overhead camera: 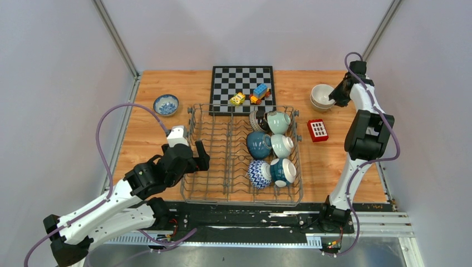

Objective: Unload the bowls from the dish rack
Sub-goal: Place the bowl with the bowl.

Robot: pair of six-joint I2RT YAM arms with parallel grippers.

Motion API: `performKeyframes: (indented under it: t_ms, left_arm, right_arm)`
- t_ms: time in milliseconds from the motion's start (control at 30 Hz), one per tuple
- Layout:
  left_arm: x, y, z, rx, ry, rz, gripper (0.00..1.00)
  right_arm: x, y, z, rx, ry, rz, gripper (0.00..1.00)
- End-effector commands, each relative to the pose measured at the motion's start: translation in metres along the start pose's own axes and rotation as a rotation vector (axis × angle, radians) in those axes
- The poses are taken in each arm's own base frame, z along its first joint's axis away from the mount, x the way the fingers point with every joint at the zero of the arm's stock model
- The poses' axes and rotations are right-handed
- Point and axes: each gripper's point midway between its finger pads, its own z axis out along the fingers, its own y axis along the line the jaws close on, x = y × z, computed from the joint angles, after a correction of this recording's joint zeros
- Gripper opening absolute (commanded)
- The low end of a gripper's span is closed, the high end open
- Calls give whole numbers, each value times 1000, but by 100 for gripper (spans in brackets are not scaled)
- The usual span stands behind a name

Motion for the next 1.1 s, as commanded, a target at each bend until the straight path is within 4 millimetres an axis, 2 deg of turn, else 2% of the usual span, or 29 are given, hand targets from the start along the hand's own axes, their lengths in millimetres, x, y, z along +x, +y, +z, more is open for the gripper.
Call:
performKeyframes:
  t_ms: [0, 467, 600, 700, 800, 933, 1067]
  left_arm:
    - [3, 0, 3, 4, 1, -15, 99]
    - [2, -4, 0, 24, 6, -13, 99]
    - [1, -4, -2, 29, 5, -16, 100]
    - [0, -3, -4, 34, 1, -18, 100]
    - [-4, -1, -5, 27, -19, -16, 100]
    - [-17, 1, -10, 10, -55, -6, 100]
    - [-30, 4, -15, -8, -91, 8, 100]
  right_arm:
    - [-3, -2, -8, -13, -3, -3, 40]
    - [-11, -2, -31, -16, -43, -16, 62]
    - [-15, 3, -42, -38, -58, -9, 70]
    - [-17, 4, -52, -42, -74, 9, 72]
    - [-22, 20, -75, -86, -106, 46, 72]
    - [-37, 59, -131, -162, -209, -9, 71]
    - [-24, 93, -180, -224, -281, -66, 67]
